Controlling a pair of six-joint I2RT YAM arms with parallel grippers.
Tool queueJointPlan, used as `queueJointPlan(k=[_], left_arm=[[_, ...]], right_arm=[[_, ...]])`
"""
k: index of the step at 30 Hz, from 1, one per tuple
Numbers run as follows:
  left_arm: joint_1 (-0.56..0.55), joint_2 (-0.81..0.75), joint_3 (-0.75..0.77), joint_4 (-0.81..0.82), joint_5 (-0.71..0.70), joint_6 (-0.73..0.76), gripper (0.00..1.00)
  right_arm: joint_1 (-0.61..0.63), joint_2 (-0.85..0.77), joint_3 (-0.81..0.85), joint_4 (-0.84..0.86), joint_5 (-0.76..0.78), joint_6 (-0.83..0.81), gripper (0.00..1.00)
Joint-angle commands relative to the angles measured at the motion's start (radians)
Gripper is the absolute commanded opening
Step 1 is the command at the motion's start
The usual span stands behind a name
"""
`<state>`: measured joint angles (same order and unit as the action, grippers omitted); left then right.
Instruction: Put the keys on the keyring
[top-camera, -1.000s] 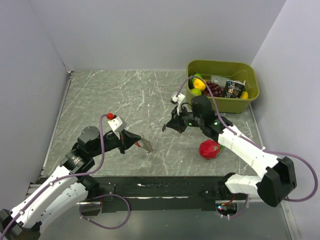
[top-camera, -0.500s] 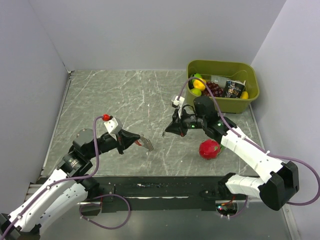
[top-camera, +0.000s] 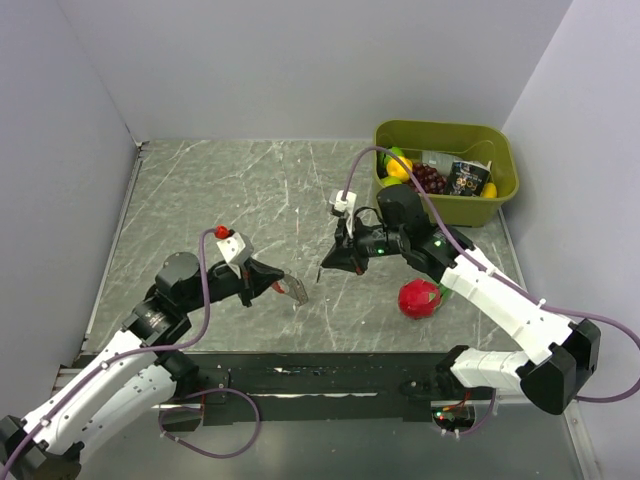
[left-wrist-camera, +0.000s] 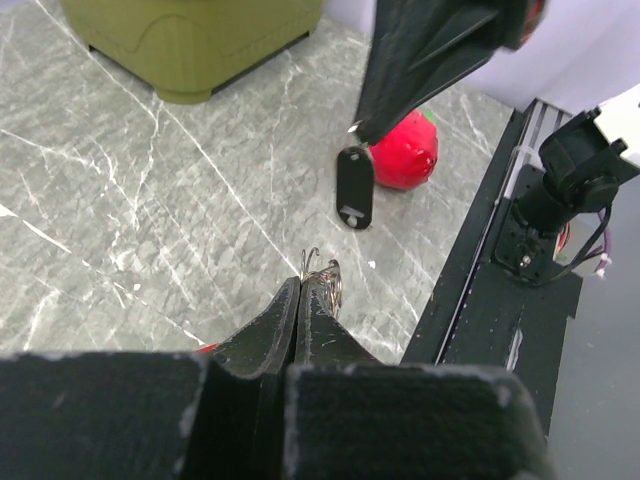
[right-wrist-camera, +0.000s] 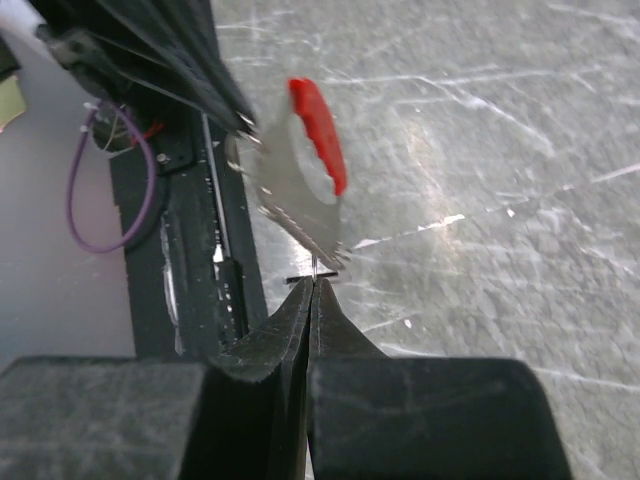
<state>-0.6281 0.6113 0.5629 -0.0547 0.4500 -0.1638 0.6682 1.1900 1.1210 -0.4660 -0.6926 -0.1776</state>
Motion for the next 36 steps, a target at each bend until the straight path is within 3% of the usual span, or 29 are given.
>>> queueJointPlan(k=[1, 19, 36], left_arm=[[0.002, 0.021, 0.045, 0.059, 0.038, 0.026, 0.01], [0.002, 0.057, 0.068, 0.069, 0.101, 0.027, 0.01], [0.002, 0.074, 0.063, 0.078, 0.125, 0.020, 0.01]], right_arm=[[0.033, 0.014, 0.100, -0.052, -0.015, -0.025, 0.00], [0.110, 0.200, 0.283, -0.224, -0.096, -0.089, 0.00], [0.131, 0.244, 0.336, -0.261, -0.102, -0.115, 0.00]])
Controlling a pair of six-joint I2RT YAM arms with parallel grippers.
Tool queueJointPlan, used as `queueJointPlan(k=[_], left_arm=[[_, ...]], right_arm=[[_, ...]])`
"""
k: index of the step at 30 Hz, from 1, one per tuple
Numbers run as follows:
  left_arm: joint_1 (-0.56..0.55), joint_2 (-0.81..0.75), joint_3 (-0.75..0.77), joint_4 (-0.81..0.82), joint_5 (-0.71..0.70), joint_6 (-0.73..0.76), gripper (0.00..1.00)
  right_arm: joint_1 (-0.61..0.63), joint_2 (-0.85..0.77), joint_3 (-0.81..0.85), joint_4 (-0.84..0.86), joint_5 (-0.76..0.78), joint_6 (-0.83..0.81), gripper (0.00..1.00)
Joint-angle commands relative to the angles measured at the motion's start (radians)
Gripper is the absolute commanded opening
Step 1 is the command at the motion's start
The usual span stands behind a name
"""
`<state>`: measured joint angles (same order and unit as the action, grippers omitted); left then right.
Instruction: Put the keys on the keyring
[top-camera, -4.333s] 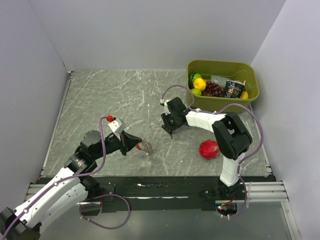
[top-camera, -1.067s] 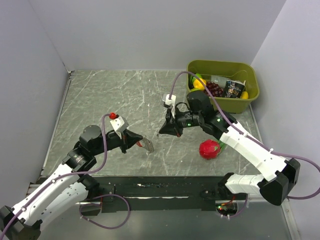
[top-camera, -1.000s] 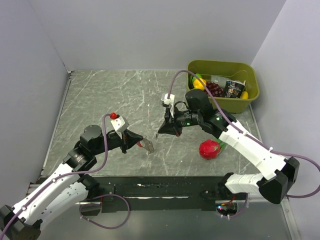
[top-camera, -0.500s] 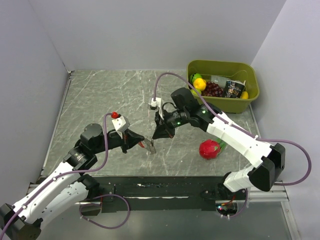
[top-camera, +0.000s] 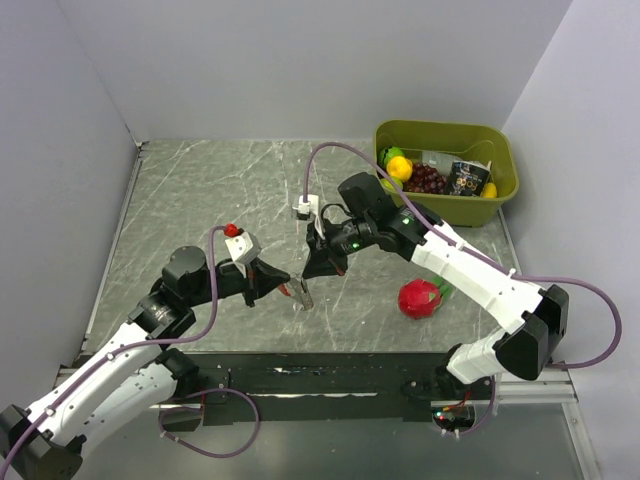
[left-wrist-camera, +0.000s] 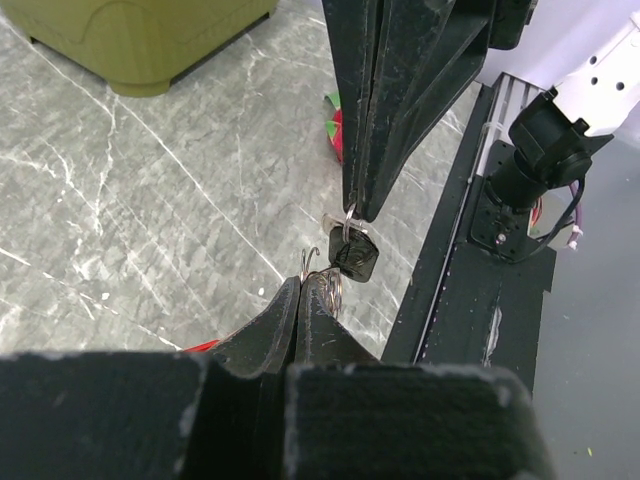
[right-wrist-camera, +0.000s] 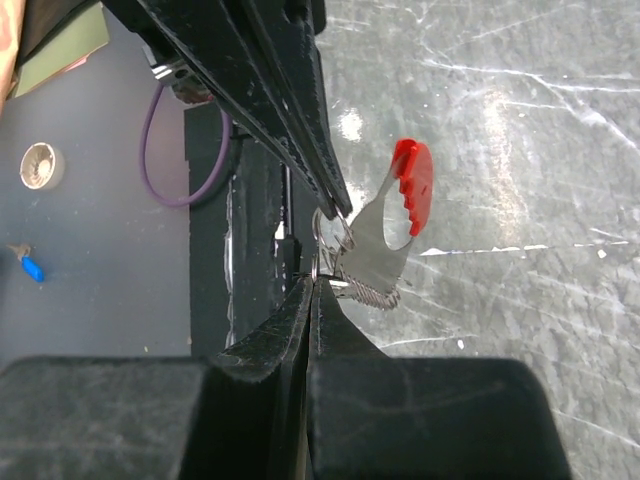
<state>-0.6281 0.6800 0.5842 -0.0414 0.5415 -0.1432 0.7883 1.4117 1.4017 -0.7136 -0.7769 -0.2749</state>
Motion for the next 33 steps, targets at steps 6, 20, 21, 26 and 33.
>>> queueJointPlan(k=[6, 20, 21, 26, 33], left_arm=[[0.002, 0.009, 0.042, 0.072, 0.044, -0.007, 0.01], [0.004, -0.007, 0.029, 0.080, 0.055, -0.015, 0.01], [0.002, -0.010, 0.029, 0.080, 0.057, -0.015, 0.01], [0.002, -0.013, 0.028, 0.069, 0.054, -0.013, 0.01], [0.002, -0.010, 0.026, 0.069, 0.057, -0.015, 0.01]], right_arm=[[0.017, 0.046, 0.062, -0.029, -0.015, -0.029, 0.00], [0.019, 0.053, 0.060, -0.012, 0.007, -0.026, 0.00], [0.017, 0.050, 0.059, -0.007, 0.007, -0.021, 0.00], [0.017, 0.040, 0.063, -0.003, -0.001, -0.024, 0.00], [0.017, 0.032, 0.066, 0.002, 0.005, -0.018, 0.00]])
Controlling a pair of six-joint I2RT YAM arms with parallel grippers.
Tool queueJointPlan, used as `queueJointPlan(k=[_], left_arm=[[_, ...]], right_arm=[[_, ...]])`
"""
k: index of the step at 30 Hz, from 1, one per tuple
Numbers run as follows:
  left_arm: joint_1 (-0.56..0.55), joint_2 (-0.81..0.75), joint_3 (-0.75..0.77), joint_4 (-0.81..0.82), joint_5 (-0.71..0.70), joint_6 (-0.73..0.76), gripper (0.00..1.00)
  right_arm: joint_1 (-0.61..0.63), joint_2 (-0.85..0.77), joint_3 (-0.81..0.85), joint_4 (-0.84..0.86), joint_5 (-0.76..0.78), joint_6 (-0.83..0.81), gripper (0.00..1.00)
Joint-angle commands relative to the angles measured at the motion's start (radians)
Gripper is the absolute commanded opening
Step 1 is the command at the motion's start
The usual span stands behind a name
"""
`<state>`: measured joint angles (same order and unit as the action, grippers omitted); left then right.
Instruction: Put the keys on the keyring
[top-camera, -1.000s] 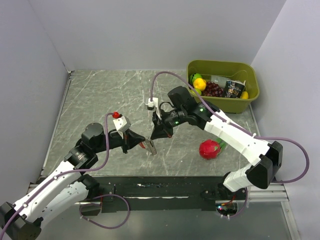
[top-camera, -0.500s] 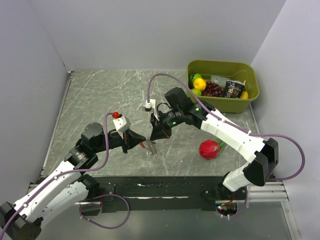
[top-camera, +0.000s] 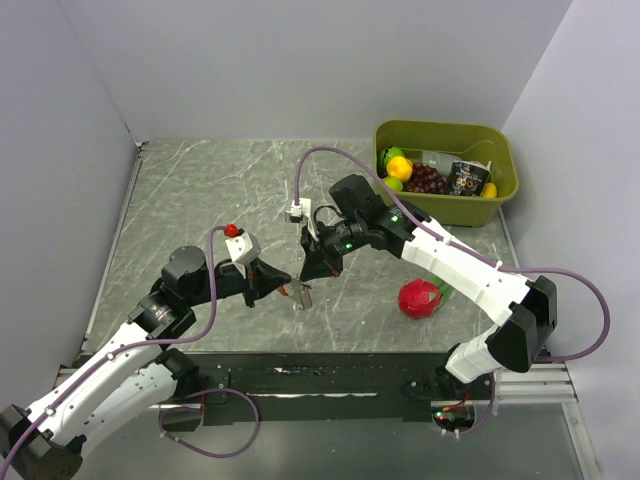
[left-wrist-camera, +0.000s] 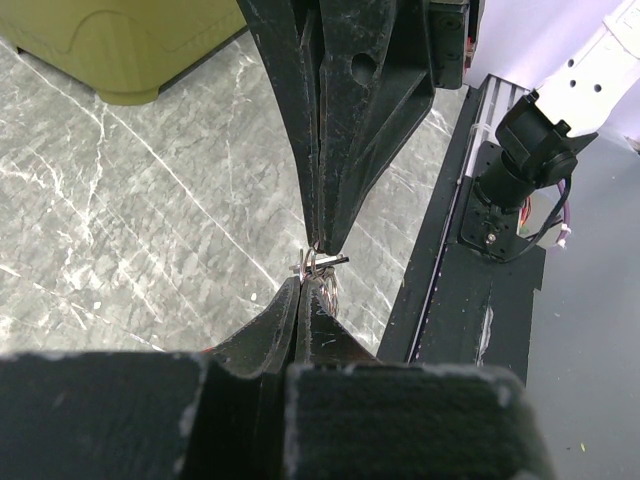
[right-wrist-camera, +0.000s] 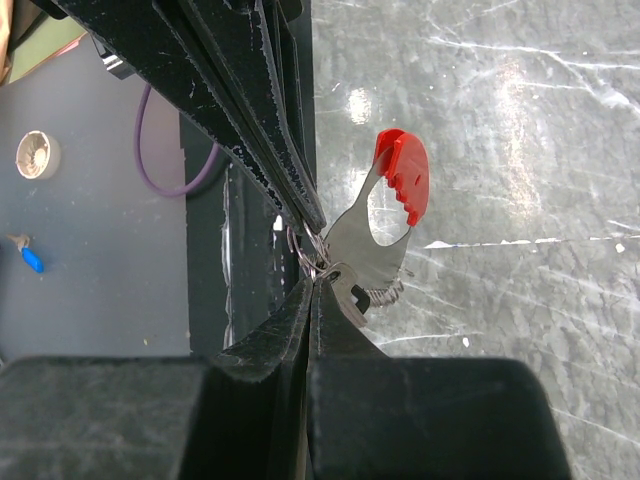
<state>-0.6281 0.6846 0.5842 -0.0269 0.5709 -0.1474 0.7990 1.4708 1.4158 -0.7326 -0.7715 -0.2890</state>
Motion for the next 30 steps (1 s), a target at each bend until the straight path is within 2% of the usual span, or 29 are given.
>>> queueJointPlan(k=[1, 30], left_arm=[[0.002, -0.014, 0.026, 0.055, 0.027, -0.011, 0.01], [0.001, -0.022, 0.022, 0.032, 0.020, -0.009, 0.01]], right_arm=[[0.006, -0.027, 0.054, 0.019, -0.003, -0.006, 0.00], [0.006, -0.052, 0.032, 0.073, 0.018, 0.010, 0.00]])
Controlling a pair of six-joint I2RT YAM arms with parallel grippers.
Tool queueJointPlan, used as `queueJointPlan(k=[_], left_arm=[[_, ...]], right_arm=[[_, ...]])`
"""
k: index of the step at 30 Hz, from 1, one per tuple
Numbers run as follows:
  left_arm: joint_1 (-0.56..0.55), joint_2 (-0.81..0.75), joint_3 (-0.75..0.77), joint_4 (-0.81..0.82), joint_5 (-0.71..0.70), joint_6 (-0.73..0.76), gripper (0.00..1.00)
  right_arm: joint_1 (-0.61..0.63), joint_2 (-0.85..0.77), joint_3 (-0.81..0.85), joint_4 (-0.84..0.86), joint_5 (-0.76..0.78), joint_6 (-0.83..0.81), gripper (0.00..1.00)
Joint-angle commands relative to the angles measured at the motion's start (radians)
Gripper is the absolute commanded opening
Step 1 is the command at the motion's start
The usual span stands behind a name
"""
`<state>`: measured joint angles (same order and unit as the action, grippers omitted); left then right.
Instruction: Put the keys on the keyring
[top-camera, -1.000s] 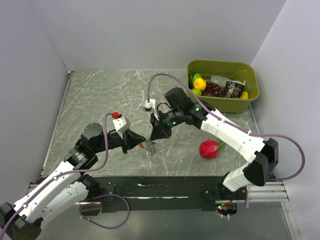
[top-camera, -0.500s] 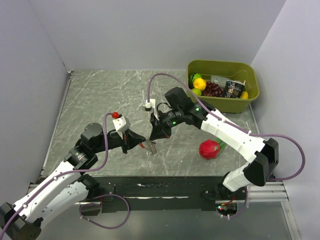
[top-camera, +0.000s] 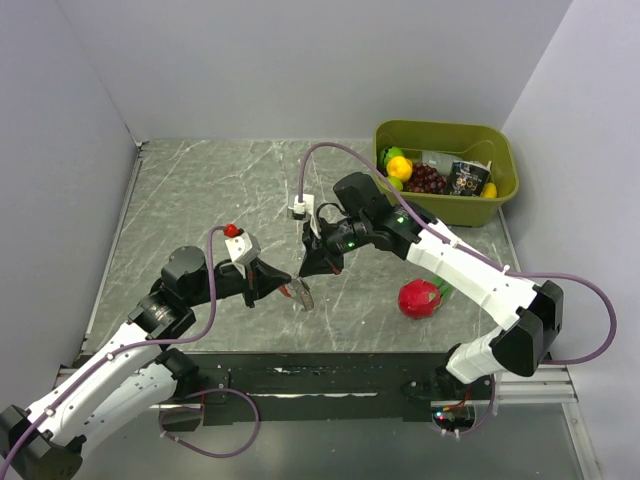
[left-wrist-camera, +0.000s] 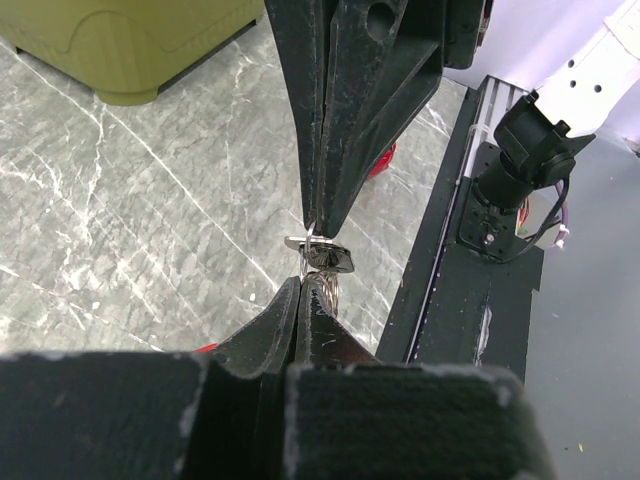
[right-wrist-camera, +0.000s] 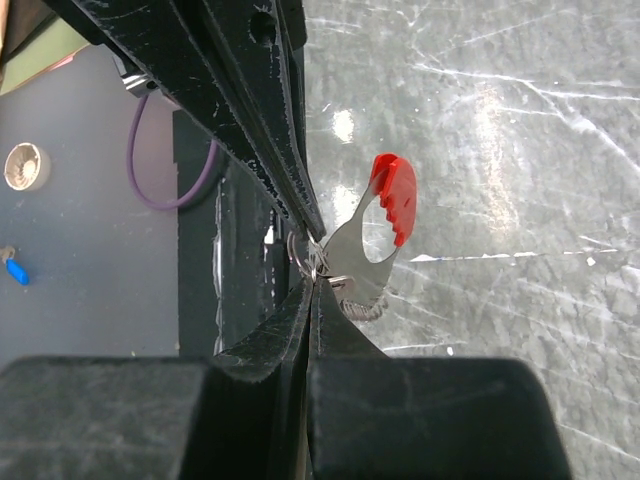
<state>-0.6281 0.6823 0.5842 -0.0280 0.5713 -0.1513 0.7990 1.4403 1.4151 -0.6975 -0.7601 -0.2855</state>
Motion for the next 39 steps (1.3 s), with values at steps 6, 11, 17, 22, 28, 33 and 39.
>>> queueJointPlan(k=[6, 11, 17, 22, 28, 33, 39], left_arm=[[0.002, -0.027, 0.019, 0.036, 0.022, -0.005, 0.01], [0.002, -0.041, 0.011, 0.042, 0.032, -0.002, 0.01], [0.002, -0.073, -0.004, 0.060, 0.041, -0.002, 0.01], [0.002, -0.084, -0.020, 0.089, 0.039, -0.014, 0.01], [0.002, -0.082, -0.035, 0.152, 0.042, -0.039, 0.01], [0.002, -0.081, -0.032, 0.161, 0.041, -0.030, 0.01], [0.001, -0.082, -0.029, 0.163, 0.058, -0.011, 0.01]], right_arm=[[0.005, 0.012, 0.044, 0.013, 0.016, -0.001, 0.00], [0.000, 0.019, 0.028, 0.026, 0.030, 0.006, 0.00], [-0.024, 0.026, 0.010, 0.039, 0.012, 0.016, 0.00], [-0.026, 0.032, 0.007, 0.033, -0.008, 0.009, 0.00], [-0.027, 0.028, 0.015, 0.032, -0.031, 0.014, 0.00], [-0.029, -0.015, -0.001, 0.053, 0.019, 0.029, 0.52], [-0.064, -0.145, -0.091, 0.157, 0.009, 0.039, 0.76]])
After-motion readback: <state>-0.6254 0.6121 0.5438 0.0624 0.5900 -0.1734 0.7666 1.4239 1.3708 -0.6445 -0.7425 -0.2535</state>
